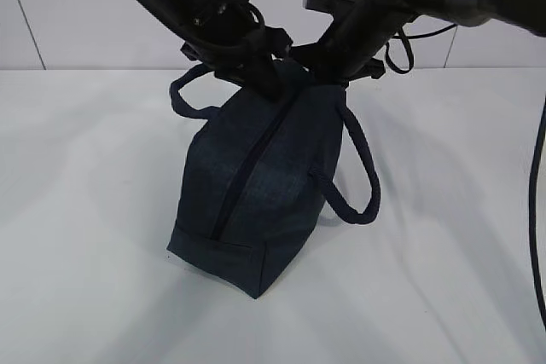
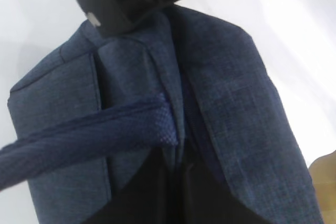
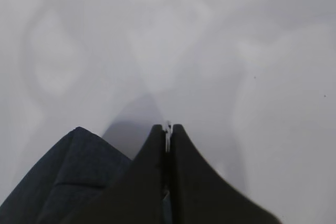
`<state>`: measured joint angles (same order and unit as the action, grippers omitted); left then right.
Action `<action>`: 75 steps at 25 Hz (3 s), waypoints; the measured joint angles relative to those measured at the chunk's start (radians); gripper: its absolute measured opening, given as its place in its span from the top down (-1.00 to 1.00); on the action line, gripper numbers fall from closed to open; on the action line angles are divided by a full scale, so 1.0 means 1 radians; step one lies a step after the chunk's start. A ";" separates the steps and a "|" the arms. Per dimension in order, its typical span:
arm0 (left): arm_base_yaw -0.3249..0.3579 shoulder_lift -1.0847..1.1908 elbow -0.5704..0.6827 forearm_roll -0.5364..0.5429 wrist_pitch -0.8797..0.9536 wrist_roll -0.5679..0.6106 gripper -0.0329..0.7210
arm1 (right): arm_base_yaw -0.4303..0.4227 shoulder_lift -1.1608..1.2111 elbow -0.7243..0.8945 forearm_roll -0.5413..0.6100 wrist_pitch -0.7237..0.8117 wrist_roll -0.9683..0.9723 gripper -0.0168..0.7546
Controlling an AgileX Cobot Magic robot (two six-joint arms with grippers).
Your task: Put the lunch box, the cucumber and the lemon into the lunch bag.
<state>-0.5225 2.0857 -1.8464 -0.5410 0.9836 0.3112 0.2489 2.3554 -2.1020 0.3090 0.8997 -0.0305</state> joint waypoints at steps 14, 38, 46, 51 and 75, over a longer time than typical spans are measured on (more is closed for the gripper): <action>0.000 0.000 0.000 0.007 0.003 0.000 0.93 | -0.004 0.021 -0.012 0.030 0.004 -0.056 0.91; 0.001 0.000 0.000 0.023 0.015 0.000 0.94 | -0.019 0.036 -0.195 0.029 0.169 -0.106 -0.32; 0.042 0.000 0.000 0.027 0.069 0.000 0.93 | -0.060 -0.024 -0.279 -0.109 0.317 -0.106 -0.36; 0.054 0.000 0.000 0.028 0.101 0.000 0.76 | -0.068 -0.093 -0.279 -0.161 0.343 -0.106 -0.32; 0.106 -0.239 -0.037 0.337 0.254 -0.213 0.08 | -0.068 -0.656 0.229 -0.173 0.355 -0.098 -0.20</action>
<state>-0.4162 1.8469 -1.8838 -0.2036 1.2379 0.0987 0.1808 1.6998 -1.8730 0.1357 1.2548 -0.1281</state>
